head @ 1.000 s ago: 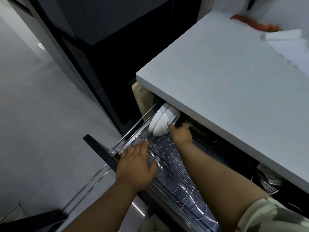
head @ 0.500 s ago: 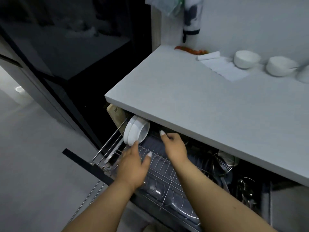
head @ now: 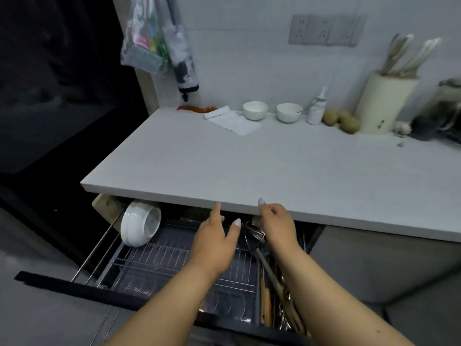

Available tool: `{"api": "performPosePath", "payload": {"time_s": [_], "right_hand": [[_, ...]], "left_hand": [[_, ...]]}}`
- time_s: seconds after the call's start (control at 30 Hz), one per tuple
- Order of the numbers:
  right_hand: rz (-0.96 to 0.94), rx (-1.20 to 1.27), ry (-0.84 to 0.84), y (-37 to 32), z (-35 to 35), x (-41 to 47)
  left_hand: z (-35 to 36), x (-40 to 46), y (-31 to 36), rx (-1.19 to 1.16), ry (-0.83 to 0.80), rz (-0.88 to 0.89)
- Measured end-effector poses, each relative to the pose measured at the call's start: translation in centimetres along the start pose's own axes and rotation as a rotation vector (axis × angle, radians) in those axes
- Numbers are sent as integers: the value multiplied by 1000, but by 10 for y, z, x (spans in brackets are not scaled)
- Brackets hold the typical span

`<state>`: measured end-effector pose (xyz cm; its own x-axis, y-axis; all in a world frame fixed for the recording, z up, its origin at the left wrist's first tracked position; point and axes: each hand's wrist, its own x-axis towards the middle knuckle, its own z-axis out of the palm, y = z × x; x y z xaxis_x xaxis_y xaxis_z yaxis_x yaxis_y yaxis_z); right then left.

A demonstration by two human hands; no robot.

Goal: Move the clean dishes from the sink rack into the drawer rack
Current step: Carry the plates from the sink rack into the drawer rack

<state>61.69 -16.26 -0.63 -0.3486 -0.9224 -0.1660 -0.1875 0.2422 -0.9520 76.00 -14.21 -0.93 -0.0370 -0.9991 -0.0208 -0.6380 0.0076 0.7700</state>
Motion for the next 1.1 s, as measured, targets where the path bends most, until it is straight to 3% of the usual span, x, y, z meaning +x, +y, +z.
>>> {"api": "performPosePath", "payload": {"time_s": [0.5, 0.87, 1.1], "right_hand": [[17, 125, 543, 26, -245, -20], [95, 64, 949, 80, -447, -73], [232, 12, 1180, 133, -556, -109]], "left_hand": [[145, -18, 175, -10, -397, 343], [288, -72, 291, 8, -673, 557], [377, -107, 349, -16, -845, 563]]}}
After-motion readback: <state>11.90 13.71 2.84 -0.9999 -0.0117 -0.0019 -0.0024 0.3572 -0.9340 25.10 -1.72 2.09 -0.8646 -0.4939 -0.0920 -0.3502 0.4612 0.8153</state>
